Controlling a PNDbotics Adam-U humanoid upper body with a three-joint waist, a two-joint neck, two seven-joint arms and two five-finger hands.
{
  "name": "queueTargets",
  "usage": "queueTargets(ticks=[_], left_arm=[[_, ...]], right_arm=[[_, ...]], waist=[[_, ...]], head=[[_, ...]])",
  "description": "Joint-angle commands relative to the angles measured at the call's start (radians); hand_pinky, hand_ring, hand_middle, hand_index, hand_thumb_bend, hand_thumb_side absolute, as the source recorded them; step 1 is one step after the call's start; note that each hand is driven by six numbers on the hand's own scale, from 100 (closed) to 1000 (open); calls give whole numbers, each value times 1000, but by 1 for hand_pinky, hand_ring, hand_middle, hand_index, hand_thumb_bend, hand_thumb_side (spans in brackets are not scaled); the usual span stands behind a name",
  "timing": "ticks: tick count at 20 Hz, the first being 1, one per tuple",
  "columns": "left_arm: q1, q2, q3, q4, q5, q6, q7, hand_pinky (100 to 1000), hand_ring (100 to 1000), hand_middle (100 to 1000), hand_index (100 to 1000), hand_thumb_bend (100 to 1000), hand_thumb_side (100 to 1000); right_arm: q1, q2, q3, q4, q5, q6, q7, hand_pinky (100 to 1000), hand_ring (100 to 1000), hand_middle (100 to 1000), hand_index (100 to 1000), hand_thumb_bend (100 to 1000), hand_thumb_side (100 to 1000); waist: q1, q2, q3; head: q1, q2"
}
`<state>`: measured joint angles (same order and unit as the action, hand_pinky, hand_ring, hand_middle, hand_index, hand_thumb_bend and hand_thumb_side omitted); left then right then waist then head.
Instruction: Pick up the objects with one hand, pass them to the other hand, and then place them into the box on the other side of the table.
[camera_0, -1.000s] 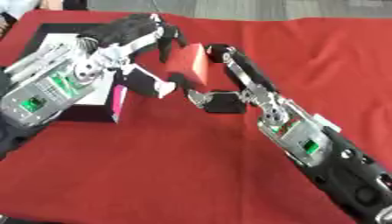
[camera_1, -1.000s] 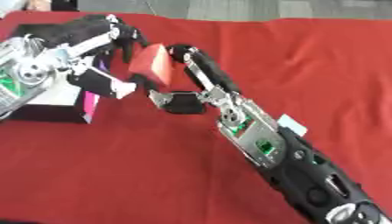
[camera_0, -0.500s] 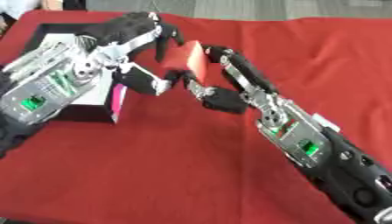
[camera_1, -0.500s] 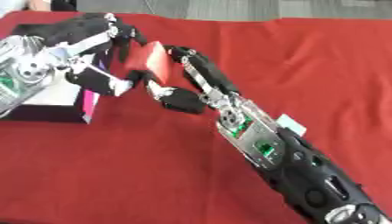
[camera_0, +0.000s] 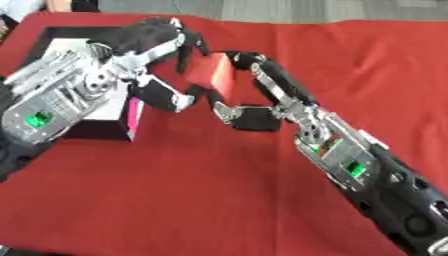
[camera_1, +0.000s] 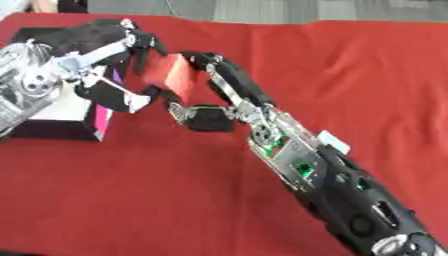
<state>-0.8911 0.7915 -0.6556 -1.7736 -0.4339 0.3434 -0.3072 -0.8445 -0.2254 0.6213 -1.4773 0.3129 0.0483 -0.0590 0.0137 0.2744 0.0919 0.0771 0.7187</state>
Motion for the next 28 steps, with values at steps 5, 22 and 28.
queueTargets(ticks=[5, 22, 28], left_arm=[[-4, 40, 21, 0, -21, -1, -7, 700, 613, 362, 366, 226, 104], [48, 96, 68, 2, -39, 13, 25, 695, 613, 358, 363, 260, 100], [130, 187, 165, -54, -11, 51, 85, 696, 610, 357, 360, 263, 100]], right_arm=[[-19, -20, -17, -23, -4, -12, 27, 892, 801, 689, 896, 405, 100], [-19, -29, -24, -26, -29, -6, 37, 888, 800, 688, 882, 452, 100], [-21, -35, -27, -35, -47, 23, -4, 875, 796, 686, 881, 364, 100]], waist=[[16, -17, -3], [18, -17, -7], [17, -18, -7]], head=[[5, -5], [9, -4], [19, -5]])
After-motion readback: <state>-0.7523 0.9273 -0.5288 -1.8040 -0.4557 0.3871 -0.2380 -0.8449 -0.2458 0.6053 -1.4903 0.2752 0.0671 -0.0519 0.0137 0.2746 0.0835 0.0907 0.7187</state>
